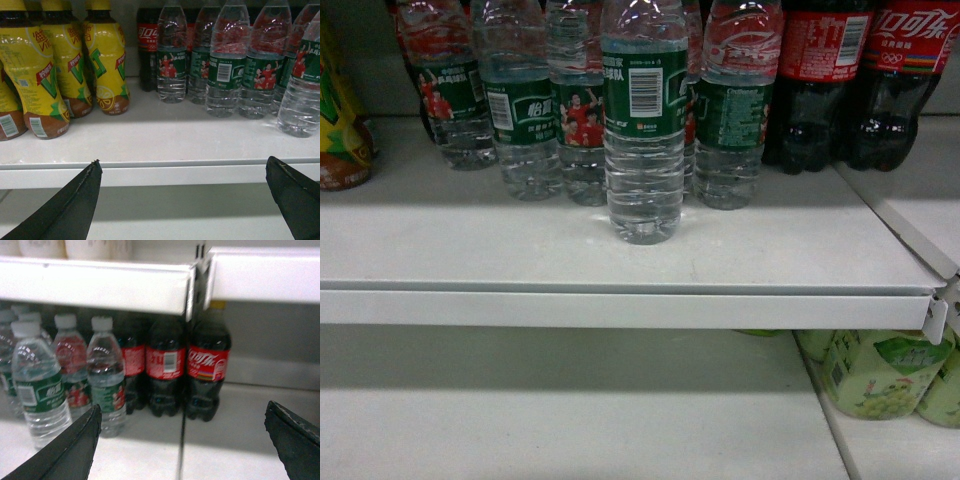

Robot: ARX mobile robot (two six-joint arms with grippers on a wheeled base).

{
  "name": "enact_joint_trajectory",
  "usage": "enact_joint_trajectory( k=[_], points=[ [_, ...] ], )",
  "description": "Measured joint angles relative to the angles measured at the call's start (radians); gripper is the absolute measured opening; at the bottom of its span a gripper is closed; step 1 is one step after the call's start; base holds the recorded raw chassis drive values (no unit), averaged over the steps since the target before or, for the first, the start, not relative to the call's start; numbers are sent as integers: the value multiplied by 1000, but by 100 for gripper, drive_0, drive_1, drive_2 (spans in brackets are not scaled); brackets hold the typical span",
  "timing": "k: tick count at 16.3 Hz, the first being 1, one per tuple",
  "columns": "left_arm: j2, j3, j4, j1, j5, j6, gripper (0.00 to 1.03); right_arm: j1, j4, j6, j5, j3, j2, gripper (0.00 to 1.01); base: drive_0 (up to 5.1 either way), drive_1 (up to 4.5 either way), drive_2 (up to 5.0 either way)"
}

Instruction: Move water from second to third shelf

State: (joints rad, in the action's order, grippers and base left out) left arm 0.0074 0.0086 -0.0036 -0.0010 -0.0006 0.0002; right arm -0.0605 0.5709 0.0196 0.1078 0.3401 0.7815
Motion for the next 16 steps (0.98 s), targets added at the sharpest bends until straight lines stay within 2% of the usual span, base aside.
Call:
enact_joint_trajectory(
  k=[2,4,6,7,11,13,14,16],
  points=[
    [0,0,0,0,0,0,98,-108,53,23,-4,2,129,98,0,0,0],
    [0,0,0,0,0,0,98,-193,119,26,-19,36,301,98,0,0,0],
    [0,0,0,0,0,0,98,-333,110,25,-3,136,484,98,0,0,0],
    [0,0,0,0,0,0,98,-380,101,24,-1,189,556,98,0,0,0],
    [0,0,0,0,0,0,98,-473,100,-14,-3,337,711,98,0,0,0],
    [0,0,0,0,0,0,98,-488,58,-51,-21,402,770,98,0,0,0],
    [0,0,0,0,0,0,98,-488,33,-73,-52,439,810,98,0,0,0],
    [0,0,0,0,0,0,98,-481,32,-104,-65,479,850,98,0,0,0]
  ],
)
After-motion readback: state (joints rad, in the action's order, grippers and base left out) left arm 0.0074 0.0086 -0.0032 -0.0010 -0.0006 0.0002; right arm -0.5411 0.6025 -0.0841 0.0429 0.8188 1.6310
